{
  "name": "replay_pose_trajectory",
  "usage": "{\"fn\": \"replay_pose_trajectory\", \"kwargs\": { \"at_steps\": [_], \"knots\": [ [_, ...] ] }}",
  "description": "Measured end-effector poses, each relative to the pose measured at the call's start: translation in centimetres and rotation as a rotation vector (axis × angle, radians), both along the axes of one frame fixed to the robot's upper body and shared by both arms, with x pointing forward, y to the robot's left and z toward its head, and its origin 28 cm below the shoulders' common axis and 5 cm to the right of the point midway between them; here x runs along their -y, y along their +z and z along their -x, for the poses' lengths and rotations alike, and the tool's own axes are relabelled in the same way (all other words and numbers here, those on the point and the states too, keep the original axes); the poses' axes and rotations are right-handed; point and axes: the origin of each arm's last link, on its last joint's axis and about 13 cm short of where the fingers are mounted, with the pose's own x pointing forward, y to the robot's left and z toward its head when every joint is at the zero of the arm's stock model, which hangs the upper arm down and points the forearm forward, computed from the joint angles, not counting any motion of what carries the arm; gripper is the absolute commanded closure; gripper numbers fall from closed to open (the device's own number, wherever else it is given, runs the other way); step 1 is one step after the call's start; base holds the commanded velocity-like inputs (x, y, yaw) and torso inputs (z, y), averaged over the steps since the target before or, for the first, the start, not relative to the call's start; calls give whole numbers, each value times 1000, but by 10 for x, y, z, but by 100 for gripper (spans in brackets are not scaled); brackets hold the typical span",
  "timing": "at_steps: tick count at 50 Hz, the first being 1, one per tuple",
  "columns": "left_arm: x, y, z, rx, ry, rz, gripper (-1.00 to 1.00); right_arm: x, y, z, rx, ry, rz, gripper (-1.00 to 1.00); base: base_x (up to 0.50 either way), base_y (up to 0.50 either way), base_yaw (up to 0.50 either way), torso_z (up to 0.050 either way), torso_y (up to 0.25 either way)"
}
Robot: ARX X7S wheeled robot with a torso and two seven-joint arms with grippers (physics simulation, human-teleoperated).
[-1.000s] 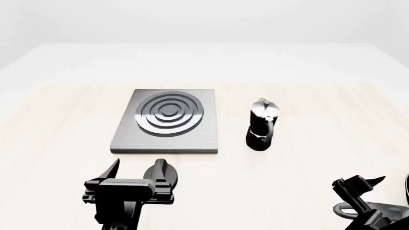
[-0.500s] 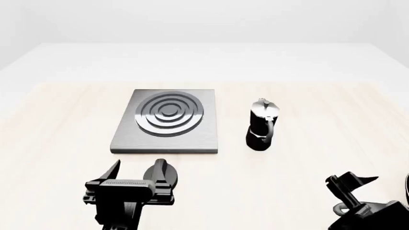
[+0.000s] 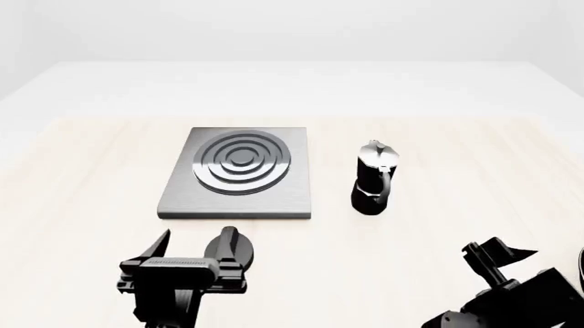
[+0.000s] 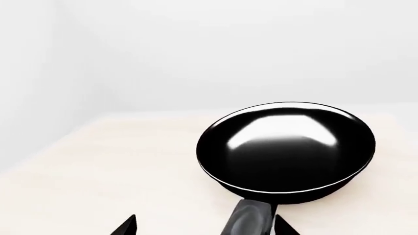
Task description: Put the frying pan on the stove.
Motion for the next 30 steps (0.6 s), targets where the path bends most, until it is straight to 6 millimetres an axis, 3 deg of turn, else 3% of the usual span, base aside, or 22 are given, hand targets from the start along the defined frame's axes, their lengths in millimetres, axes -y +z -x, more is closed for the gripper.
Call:
{"fn": "replay_pose_trajectory", "kwargs": {
  "at_steps": [30],
  "knots": [
    [-1, -4, 1, -6, 3, 10, -100, -1, -1, -24, -51, -99, -52, -100, 0, 0, 0, 0, 0]
  ]
}}
